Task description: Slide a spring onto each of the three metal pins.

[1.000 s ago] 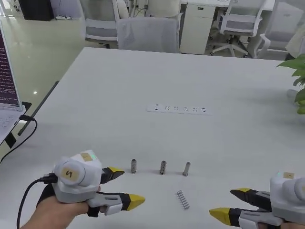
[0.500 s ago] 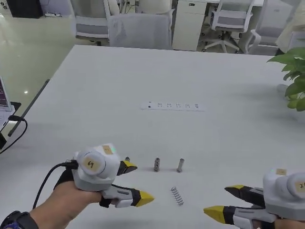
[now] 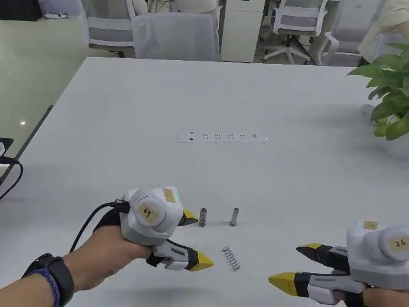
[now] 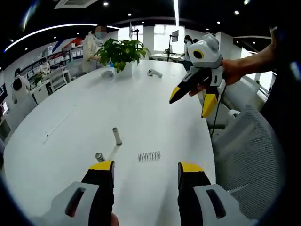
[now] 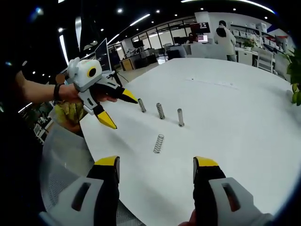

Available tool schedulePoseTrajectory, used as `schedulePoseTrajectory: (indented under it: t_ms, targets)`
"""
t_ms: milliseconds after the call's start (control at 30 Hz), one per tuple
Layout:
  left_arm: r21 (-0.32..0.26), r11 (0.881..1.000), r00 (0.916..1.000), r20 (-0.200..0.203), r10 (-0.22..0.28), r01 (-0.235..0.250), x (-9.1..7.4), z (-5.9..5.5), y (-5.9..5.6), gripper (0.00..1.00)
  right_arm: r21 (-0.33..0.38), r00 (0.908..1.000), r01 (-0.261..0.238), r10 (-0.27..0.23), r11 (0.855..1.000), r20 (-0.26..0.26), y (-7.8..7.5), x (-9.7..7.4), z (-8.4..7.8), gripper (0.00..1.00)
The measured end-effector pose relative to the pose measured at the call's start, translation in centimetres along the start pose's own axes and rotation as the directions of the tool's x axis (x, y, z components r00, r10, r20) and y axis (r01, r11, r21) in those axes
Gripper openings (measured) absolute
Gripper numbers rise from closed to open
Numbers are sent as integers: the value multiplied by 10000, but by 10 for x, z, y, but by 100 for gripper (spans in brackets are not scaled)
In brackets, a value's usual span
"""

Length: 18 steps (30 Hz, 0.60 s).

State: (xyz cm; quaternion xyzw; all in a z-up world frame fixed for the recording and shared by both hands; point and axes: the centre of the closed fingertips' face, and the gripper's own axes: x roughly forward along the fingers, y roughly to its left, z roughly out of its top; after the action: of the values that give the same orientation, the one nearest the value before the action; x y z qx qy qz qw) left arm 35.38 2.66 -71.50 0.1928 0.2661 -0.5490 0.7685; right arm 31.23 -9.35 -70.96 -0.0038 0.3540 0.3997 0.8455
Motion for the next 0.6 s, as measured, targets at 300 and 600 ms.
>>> schedulePoseTrajectory:
  t_ms: [300, 600]
  targets:
    - [1066, 9929, 9969, -640, -467, 533, 24, -4, -4, 46, 57, 10000, -31, 32, 10000, -83, 1, 2, -5, 62]
    - [1552, 9821, 9896, -1130, -893, 1064, 47, -9, -10, 43, 186, 9997, -101, 105, 9998, -220, 3, 3, -12, 61]
